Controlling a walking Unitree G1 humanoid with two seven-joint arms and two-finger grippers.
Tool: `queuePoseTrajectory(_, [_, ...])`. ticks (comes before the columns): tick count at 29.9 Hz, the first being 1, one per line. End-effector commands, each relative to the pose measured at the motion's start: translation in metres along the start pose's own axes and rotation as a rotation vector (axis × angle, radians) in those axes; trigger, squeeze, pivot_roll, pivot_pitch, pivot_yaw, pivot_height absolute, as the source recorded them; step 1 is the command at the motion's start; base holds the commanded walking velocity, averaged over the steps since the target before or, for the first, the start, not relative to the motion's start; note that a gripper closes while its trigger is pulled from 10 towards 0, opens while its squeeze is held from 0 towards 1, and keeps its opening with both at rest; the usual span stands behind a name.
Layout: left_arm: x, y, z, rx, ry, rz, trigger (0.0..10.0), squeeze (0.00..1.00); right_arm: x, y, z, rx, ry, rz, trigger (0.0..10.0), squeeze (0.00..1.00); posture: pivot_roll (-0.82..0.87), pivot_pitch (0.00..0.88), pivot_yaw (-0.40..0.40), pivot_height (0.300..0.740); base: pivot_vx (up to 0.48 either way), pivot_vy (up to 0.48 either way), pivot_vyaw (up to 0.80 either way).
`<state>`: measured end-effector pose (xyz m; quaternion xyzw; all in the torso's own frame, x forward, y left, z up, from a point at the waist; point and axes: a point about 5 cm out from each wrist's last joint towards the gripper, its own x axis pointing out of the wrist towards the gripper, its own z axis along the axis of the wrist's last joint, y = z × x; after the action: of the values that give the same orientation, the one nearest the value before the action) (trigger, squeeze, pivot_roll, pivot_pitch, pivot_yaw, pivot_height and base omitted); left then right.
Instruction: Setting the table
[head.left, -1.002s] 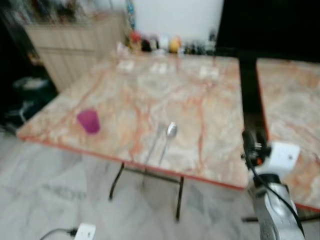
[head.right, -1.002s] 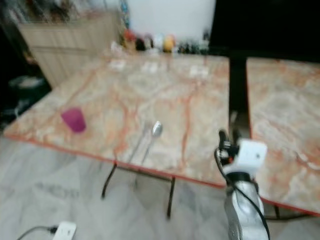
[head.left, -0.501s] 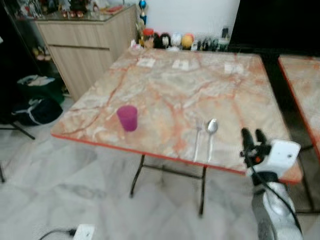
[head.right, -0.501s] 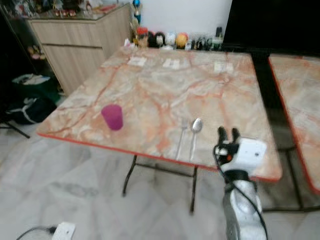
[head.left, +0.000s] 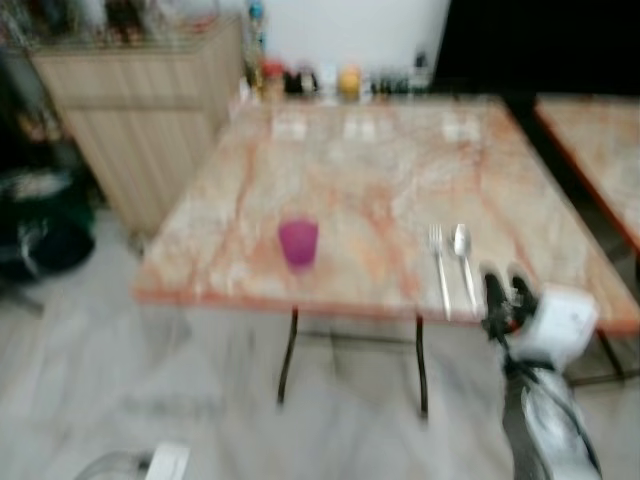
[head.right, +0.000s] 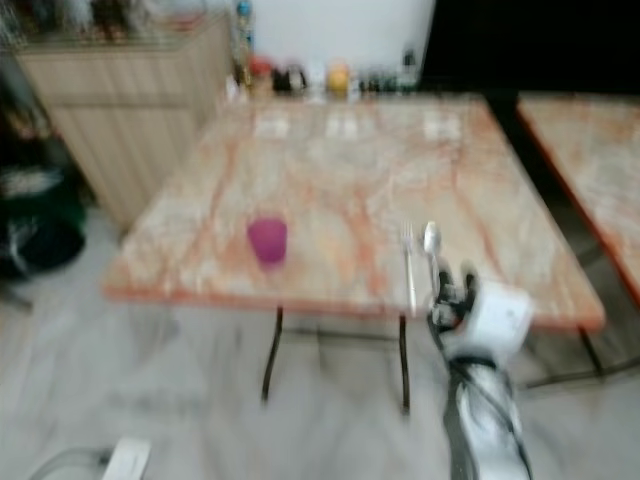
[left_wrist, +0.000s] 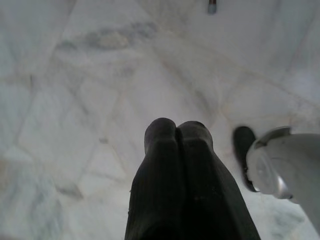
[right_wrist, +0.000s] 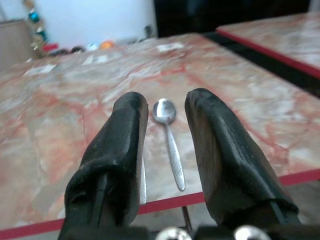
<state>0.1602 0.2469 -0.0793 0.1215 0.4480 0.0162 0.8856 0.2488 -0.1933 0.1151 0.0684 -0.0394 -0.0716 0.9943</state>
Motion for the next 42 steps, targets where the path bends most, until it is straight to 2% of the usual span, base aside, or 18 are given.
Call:
queuePoseTrajectory(1, [-0.001, 0.000, -0.004, 0.011, 0.011, -0.002, 10.0, 0.00, 0.000, 0.002, 0.005, 0.000, -0.028, 0.008, 10.0, 0.00, 0.00, 0.000, 0.017, 0.740, 0.000, 0.000, 0.00])
queuePoseTrajectory(6, [-0.001, -0.001, -0.003, 0.011, 0.008, -0.003, 10.0, 0.00, -0.003, -0.001, -0.001, -0.008, -0.010, -0.004, 10.0, 0.00, 0.01, 0.000, 0.015, 0.740, 0.000, 0.000, 0.00])
queuePoseTrajectory(10, [0.000, -0.003, -0.002, 0.010, 0.002, -0.006, 10.0, 0.00, -0.010, -0.011, -0.017, -0.022, 0.058, -0.047, 10.0, 0.00, 0.01, 0.000, 0.015, 0.740, 0.000, 0.000, 0.00])
queuePoseTrajectory(12, [0.000, -0.003, -0.002, 0.010, 0.001, -0.006, 10.0, 0.00, -0.010, -0.012, -0.018, -0.023, 0.063, -0.051, 10.0, 0.00, 0.01, 0.000, 0.015, 0.740, 0.000, 0.000, 0.00])
queuePoseTrajectory(14, [0.000, -0.003, -0.002, 0.010, 0.001, -0.006, 10.0, 0.00, -0.015, -0.017, -0.030, -0.045, 0.119, -0.064, 10.0, 0.00, 0.01, 0.000, 0.015, 0.740, 0.000, 0.000, 0.00])
queuePoseTrajectory(16, [0.000, -0.003, -0.001, 0.010, 0.000, -0.005, 10.0, 0.00, -0.022, -0.024, -0.047, -0.103, 0.223, -0.099, 10.0, 0.00, 0.00, 0.000, 0.011, 0.740, 0.000, 0.000, 0.00])
queuePoseTrajectory(23, [0.000, -0.003, -0.002, 0.009, 0.000, -0.005, 10.0, 0.00, -0.037, -0.032, -0.072, -0.119, 0.333, -0.158, 10.0, 0.00, -0.01, 0.000, 0.012, 0.740, 0.000, 0.000, 0.00])
queuePoseTrajectory(24, [0.000, -0.003, -0.002, 0.010, 0.000, -0.006, 10.0, 0.00, -0.040, -0.034, -0.080, -0.117, 0.372, -0.170, 10.0, 0.00, -0.01, 0.000, 0.013, 0.740, 0.000, 0.000, 0.00])
queuePoseTrajectory(25, [0.000, -0.004, -0.002, 0.009, 0.001, -0.007, 10.0, 0.00, -0.049, -0.038, -0.102, -0.141, 0.511, -0.205, 10.0, 0.00, -0.01, 0.000, 0.013, 0.740, 0.000, 0.000, 0.00])
queuePoseTrajectory(27, [0.000, -0.004, -0.001, 0.008, 0.001, -0.009, 10.0, 0.00, -0.057, -0.041, -0.120, -0.141, 0.622, -0.228, 10.0, 0.00, -0.01, 0.000, 0.010, 0.740, 0.000, 0.000, 0.00])
queuePoseTrajectory(28, [0.000, -0.004, -0.001, 0.006, 0.000, -0.010, 10.0, 0.00, -0.062, -0.042, -0.135, -0.106, 0.703, -0.233, 10.0, 0.00, -0.01, 0.000, 0.009, 0.740, 0.000, 0.000, 0.00])
queuePoseTrajectory(32, [0.001, -0.005, 0.001, 0.000, -0.003, -0.008, 10.0, 0.00, -0.066, -0.042, -0.159, -0.098, 0.821, -0.194, 10.0, 0.00, -0.01, 0.000, 0.011, 0.740, 0.000, 0.000, 0.00])
queuePoseTrajectory(36, [0.001, -0.005, 0.002, -0.015, -0.006, -0.005, 10.0, 0.00, -0.063, -0.039, -0.169, -0.106, 0.847, -0.143, 10.0, 0.00, -0.01, 0.000, 0.011, 0.740, 0.000, 0.000, 0.00])
queuePoseTrajectory(37, [0.002, -0.005, 0.005, -0.064, -0.012, 0.008, 10.0, 0.00, -0.070, -0.036, -0.179, -0.109, 0.905, -0.121, 10.0, 0.00, -0.01, 0.000, 0.016, 0.740, 0.000, 0.000, 0.00])
queuePoseTrajectory(38, [0.002, -0.005, 0.005, -0.078, -0.015, 0.012, 10.0, 0.00, -0.073, -0.035, -0.182, -0.113, 0.931, -0.113, 10.0, 0.00, 0.00, 0.000, 0.014, 0.740, 0.000, 0.000, 0.00])
queuePoseTrajectory(41, [0.003, -0.003, 0.010, -0.093, -0.035, 0.019, 10.0, 0.00, -0.095, -0.034, -0.195, -0.192, 1.058, -0.083, 10.0, 0.00, 0.01, 0.000, 0.005, 0.740, 0.000, 0.000, 0.00])
queuePoseTrajectory(42, [0.003, -0.003, 0.011, -0.095, -0.039, 0.019, 10.0, 0.00, -0.096, -0.034, -0.196, -0.192, 1.059, -0.085, 10.0, 0.00, 0.02, 0.000, -0.003, 0.740, 0.000, 0.000, 0.00])
